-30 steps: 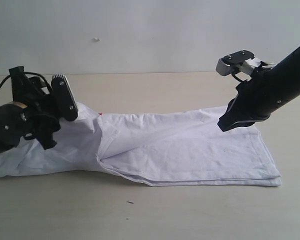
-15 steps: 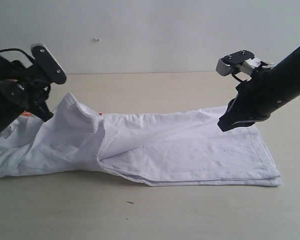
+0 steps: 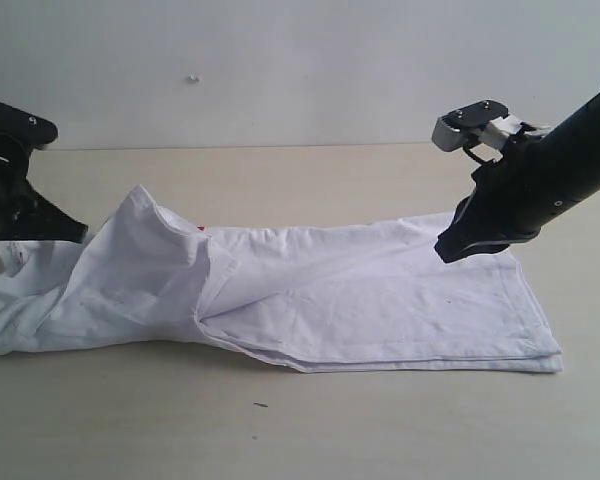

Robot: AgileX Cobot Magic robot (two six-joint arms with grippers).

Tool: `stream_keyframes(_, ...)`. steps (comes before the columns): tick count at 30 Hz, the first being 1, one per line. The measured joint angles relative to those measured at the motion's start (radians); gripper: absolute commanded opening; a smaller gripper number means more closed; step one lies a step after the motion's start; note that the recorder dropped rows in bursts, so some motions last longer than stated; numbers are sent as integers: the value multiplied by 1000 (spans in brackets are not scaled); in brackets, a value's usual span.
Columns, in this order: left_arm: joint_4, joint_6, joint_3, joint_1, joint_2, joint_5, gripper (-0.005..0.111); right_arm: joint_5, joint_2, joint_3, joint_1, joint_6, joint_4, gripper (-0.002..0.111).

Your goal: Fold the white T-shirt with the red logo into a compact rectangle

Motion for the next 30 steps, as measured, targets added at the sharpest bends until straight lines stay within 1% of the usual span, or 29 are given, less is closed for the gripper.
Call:
stream_keyframes(3, -30, -15, 31, 1, -15, 178, 0, 0, 0, 0, 0, 0, 2, 0)
stream_keyframes(4, -35, -20, 40, 1, -16, 267, 0, 0, 0, 0, 0, 0, 2, 0)
stream_keyframes(6, -35, -22, 49, 1, -13, 394, 0, 0, 0, 0, 0, 0, 4, 0)
stream_keyframes(9, -37, -25, 43, 1, 23, 521, 0, 0, 0, 0, 0, 0, 4, 0)
stream_keyframes(11, -37, -30, 33, 1, 56, 540, 0, 2, 0, 0, 0, 0, 4, 0)
stream_keyframes(19, -37, -47, -58, 1, 175, 532, 1, 2, 0, 0, 0, 0, 4, 0)
stream_keyframes(21, -37, -49, -71, 1, 200, 540, 7, 2, 0, 0, 0, 0, 4, 0)
stream_keyframes(27, -37, -49, -75, 1, 243, 545, 47, 4, 0, 0, 0, 0, 4, 0)
stream_keyframes(28, -37, -49, -75, 1, 240, 541, 51, 4, 0, 0, 0, 0, 4, 0)
stream_keyframes(30, -37, -51, -75, 1, 224, 518, 51, 6, 0, 0, 0, 0, 4, 0)
